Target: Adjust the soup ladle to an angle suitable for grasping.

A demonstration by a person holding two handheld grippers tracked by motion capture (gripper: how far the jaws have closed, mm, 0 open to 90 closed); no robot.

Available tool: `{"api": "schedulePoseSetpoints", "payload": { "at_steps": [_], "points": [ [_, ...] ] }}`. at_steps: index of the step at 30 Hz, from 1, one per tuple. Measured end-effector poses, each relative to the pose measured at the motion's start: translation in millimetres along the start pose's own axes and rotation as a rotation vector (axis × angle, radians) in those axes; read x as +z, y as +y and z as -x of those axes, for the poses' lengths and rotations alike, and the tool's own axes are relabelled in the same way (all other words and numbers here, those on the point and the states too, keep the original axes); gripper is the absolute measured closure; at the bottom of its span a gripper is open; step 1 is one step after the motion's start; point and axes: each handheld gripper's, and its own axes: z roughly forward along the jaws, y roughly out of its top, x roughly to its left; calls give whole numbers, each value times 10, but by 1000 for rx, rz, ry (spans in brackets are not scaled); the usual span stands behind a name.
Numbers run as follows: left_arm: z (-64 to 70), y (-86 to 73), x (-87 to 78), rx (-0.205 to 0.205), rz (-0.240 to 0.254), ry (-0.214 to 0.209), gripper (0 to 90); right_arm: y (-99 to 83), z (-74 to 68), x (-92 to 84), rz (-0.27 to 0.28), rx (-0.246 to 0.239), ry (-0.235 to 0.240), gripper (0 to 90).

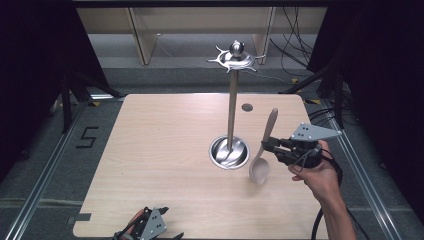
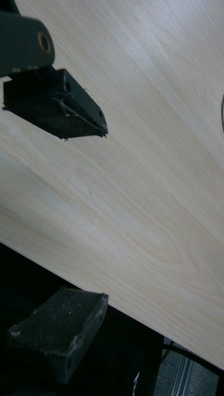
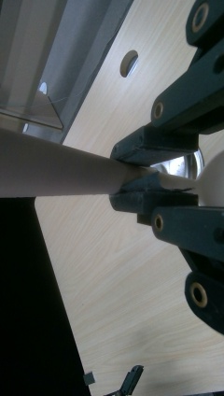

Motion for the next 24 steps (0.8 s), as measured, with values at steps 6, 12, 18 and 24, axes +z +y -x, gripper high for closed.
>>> {"api": "schedulePoseSetpoints", "payload": {
  "at_steps": [6,12,18,24],
  "points": [
    [-7,-2,2,6,-3,7,153,27,-7,23,27,4,-16,770],
    [-14,-2,-8,6,-19,-14,153,96,12,-3,17,10,-3,770],
    [-13,-11,1,-2,-3,9,153,163,67,-1,40,9,-18,770],
    [-7,-10,9,-3,-6,-2,153,253,91,18,28,18,-20,770]
  ]
}}
